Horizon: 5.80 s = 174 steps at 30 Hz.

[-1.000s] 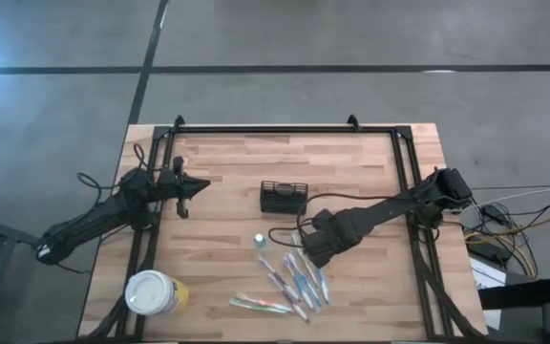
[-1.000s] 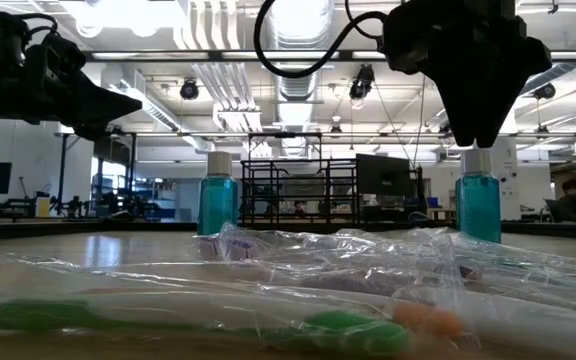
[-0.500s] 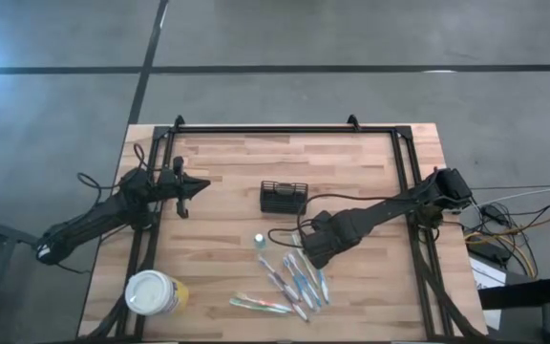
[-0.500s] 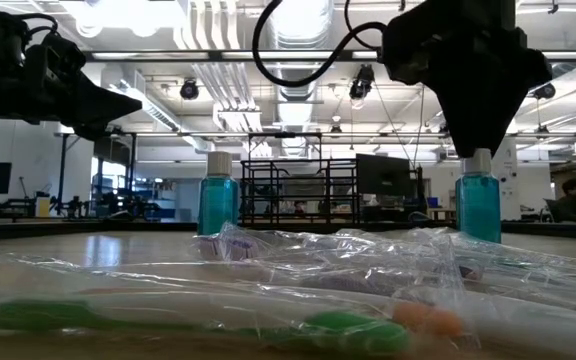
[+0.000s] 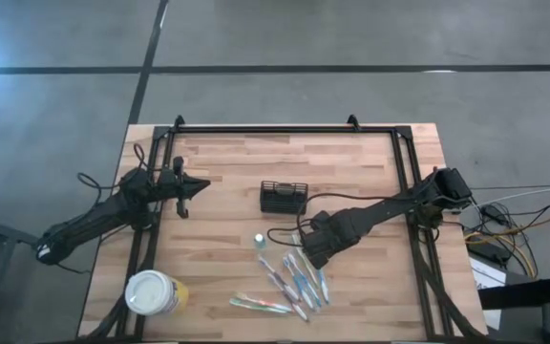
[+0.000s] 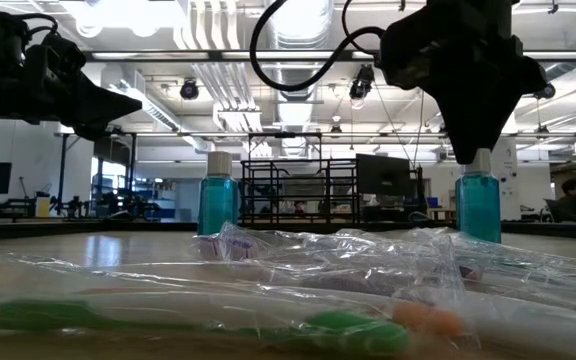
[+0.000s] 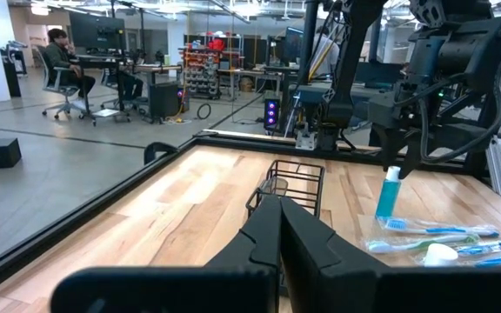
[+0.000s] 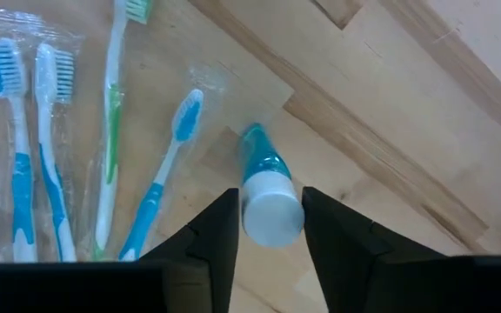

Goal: Pick & Place toothbrushing station
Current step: Put the blue mouthwash into the wire organizer

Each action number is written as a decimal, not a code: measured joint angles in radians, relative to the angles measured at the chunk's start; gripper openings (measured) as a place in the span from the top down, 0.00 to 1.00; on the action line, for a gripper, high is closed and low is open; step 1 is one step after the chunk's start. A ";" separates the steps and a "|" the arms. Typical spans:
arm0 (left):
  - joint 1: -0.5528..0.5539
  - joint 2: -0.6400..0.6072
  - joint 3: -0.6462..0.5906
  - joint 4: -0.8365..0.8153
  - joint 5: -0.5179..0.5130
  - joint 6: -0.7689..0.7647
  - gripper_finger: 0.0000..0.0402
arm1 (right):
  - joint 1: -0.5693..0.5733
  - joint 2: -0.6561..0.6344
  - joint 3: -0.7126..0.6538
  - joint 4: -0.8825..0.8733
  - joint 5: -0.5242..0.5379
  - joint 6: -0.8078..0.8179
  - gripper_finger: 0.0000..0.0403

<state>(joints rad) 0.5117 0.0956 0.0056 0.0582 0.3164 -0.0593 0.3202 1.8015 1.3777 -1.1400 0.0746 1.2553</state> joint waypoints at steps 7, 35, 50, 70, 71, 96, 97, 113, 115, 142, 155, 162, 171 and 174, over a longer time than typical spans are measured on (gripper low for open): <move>0.000 0.000 0.000 0.000 0.000 0.000 0.99 | -0.001 -0.001 0.000 0.001 -0.012 -0.014 0.76; 0.000 0.001 0.000 -0.001 0.000 0.002 0.99 | -0.092 -0.086 0.205 -0.085 -0.042 -0.346 0.77; 0.000 0.007 0.000 -0.001 0.000 0.006 0.99 | -0.257 -0.145 0.374 -0.227 -0.024 -0.596 0.77; 0.000 0.008 0.000 0.000 -0.004 0.007 0.99 | -0.430 0.152 0.814 -0.361 -0.052 -0.977 0.77; 0.000 0.008 0.000 0.000 -0.004 0.007 0.99 | -0.432 0.183 0.852 -0.382 -0.051 -0.998 0.77; 0.000 0.014 0.000 0.000 -0.005 0.007 0.99 | -0.431 0.353 0.958 -0.340 -0.022 -1.129 0.77; 0.000 0.014 0.000 0.000 -0.004 0.007 0.99 | -0.430 0.354 0.958 -0.342 -0.022 -1.129 0.77; 0.000 0.024 0.000 0.000 -0.004 0.007 0.99 | -0.410 0.362 0.852 -0.305 0.008 -1.166 0.77; 0.000 0.024 0.000 0.000 -0.005 0.007 0.99 | -0.409 0.363 0.835 -0.303 0.003 -1.167 0.77; 0.000 0.024 0.000 -0.006 -0.005 0.022 0.99 | -0.405 0.363 0.767 -0.259 -0.049 -1.251 0.77; 0.000 0.024 0.000 -0.007 -0.005 0.022 0.99 | -0.406 0.363 0.715 -0.189 -0.048 -1.251 0.77; 0.000 0.024 0.000 -0.008 -0.005 0.022 0.99 | -0.406 0.363 0.665 -0.169 -0.048 -1.250 0.77; 0.000 0.024 0.000 -0.008 -0.005 0.022 0.99 | -0.406 0.363 0.650 -0.161 -0.049 -1.242 0.77; 0.000 0.024 0.000 -0.008 -0.005 0.022 0.99 | -0.406 0.363 0.636 -0.154 -0.049 -1.240 0.77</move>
<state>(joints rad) 0.5117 0.1200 0.0059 0.0498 0.3119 -0.0372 -0.0853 2.1643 2.0141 -1.2936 0.0257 0.0151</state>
